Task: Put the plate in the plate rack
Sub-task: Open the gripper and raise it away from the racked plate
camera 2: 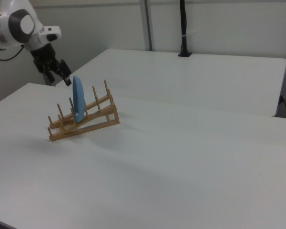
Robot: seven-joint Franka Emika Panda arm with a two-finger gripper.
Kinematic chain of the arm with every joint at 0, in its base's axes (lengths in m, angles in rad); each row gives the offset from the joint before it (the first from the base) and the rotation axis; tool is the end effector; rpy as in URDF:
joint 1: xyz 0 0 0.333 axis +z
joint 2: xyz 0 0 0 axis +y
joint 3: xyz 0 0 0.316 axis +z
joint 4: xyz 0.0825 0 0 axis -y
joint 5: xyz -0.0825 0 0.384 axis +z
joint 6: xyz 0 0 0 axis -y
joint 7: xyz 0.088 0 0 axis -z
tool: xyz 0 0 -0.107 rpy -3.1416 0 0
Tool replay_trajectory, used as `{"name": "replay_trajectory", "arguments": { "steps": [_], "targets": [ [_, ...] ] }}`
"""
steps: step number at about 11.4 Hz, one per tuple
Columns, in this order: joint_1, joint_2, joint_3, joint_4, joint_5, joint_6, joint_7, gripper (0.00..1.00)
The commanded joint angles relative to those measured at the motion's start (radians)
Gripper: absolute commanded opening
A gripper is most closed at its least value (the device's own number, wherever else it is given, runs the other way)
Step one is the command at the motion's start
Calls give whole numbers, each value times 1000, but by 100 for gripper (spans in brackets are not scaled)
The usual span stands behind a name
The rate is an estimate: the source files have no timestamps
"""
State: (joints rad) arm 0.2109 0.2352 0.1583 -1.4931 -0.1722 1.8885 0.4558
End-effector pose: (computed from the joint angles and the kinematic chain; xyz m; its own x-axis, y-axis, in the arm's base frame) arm 0.6142 0.2124 0.5530 0.9783 -0.0473 0.2019 -0.0583 -0.9971 0.0492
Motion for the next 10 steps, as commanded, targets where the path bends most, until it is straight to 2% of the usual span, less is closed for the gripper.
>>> {"name": "replay_trajectory", "arguments": {
  "steps": [1,3,4,6,7,10],
  "targets": [
    [-74,-76,-41,-39,141,-249,-129,100],
    [-120,-118,-88,-71,152,-313,-228,100],
    [-145,-132,-89,-90,152,-307,-273,100],
    [-180,-139,-109,-99,163,-308,-481,100],
    [-176,-151,-135,-101,168,-313,-480,100],
    [-182,-157,-138,-99,165,-313,-396,100]
  ]
}}
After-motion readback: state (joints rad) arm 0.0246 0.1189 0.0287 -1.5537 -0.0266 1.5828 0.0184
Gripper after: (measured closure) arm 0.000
